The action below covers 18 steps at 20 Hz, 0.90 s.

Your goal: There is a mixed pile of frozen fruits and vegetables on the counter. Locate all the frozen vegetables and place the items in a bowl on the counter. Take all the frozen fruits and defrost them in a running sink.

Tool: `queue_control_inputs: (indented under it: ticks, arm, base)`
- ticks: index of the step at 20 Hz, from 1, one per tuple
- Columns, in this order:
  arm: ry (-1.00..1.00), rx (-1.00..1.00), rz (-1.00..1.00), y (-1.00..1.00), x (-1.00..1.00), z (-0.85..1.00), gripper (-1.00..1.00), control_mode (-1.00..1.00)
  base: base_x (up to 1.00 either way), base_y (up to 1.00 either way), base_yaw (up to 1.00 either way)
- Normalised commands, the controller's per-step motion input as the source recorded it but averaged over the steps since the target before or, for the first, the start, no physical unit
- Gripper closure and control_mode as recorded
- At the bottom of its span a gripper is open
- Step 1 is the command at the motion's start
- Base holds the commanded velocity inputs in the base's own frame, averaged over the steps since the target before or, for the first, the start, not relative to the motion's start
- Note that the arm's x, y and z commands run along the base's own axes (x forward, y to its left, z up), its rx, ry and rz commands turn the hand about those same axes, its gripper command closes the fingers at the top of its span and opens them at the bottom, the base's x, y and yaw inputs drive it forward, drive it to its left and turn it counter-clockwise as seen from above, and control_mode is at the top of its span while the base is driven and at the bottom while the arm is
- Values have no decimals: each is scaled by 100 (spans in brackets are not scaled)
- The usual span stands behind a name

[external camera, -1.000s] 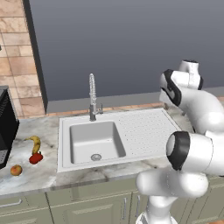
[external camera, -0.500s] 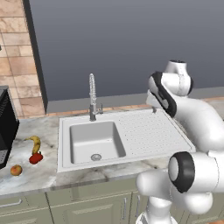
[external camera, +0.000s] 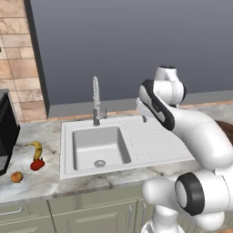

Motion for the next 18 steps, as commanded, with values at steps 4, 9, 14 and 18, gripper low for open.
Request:
queue_control_inputs:
  ticks: [4,9,14,18]
  arm:
    - [0,0,25,56,0,0,-100,-100]
    - [0,0,25,53,0,0,-100,-100]
    - [1,0,26,51,5,0,-100,-100]
    - [1,0,26,54,6,0,-100,-100]
  base:
    - [0,0,0]
    - [0,0,0]
    - [0,0,0]
    - [0,0,0]
